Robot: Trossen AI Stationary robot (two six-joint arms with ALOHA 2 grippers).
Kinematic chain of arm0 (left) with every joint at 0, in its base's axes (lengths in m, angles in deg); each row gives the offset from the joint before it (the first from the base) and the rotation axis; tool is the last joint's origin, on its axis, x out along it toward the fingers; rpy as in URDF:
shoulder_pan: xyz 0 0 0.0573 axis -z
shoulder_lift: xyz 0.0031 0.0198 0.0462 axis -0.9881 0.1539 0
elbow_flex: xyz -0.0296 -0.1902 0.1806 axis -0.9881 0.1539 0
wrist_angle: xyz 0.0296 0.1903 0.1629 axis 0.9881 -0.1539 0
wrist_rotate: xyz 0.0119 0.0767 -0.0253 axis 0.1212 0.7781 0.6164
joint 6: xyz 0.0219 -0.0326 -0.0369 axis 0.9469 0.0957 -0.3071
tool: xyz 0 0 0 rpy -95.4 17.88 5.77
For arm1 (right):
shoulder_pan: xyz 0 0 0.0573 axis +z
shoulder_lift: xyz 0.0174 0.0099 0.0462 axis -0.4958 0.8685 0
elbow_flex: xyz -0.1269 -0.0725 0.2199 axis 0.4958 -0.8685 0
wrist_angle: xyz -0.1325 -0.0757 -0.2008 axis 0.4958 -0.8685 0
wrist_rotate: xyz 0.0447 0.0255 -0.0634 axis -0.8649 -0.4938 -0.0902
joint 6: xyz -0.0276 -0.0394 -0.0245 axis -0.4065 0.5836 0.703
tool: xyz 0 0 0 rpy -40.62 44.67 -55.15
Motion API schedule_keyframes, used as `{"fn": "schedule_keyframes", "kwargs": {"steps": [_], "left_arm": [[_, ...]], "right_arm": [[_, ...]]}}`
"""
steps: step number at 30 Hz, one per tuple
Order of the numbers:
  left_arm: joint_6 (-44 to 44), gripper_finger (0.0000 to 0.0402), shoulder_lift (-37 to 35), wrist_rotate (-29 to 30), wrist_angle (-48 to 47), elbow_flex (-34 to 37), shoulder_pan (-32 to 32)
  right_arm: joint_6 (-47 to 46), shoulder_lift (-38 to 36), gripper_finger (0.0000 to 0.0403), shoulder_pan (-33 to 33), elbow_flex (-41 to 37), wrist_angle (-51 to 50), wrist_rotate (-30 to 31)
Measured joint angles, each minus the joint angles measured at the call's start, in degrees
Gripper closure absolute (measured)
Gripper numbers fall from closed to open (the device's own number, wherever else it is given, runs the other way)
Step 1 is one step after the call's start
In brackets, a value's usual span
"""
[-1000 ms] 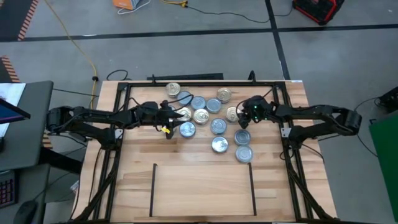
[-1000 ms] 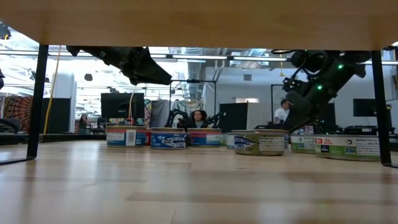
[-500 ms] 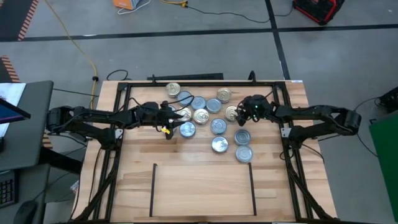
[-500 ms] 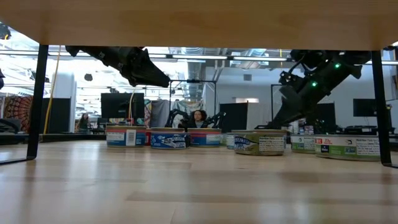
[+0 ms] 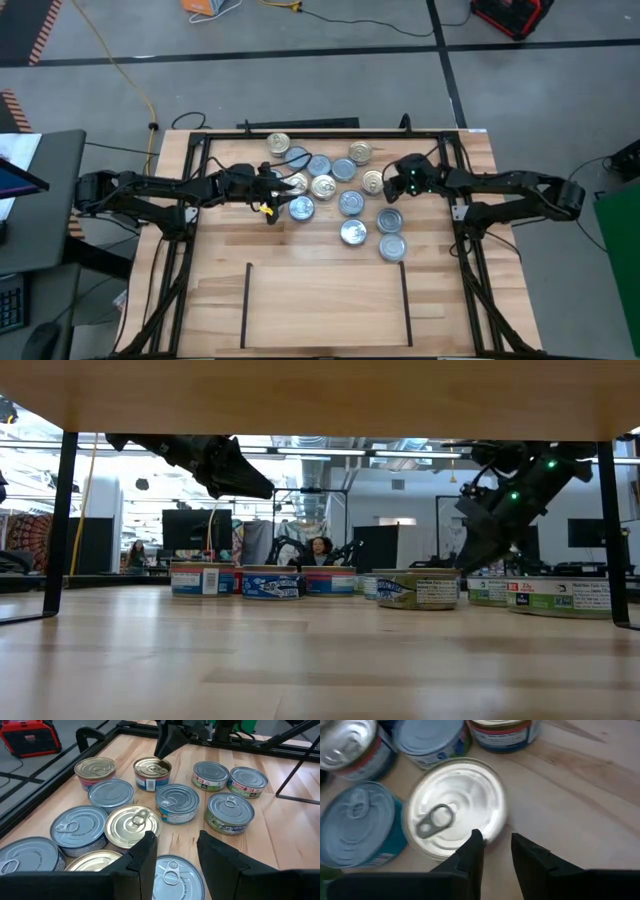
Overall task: Stack canned seafood by type on shelf
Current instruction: Put the blue and pink tuna can on the shelf
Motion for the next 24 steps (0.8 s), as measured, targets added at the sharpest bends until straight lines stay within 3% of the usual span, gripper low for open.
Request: {"fn": "schedule_keyframes", "kwargs": {"steps": [24], "left_arm": [[1.6, 0.0269, 0.0, 0.4, 0.2, 0.0, 0.0]], "right_arm": [[1.7, 0.4, 0.0292, -1.1, 0.1, 3.7, 2.6]]}}
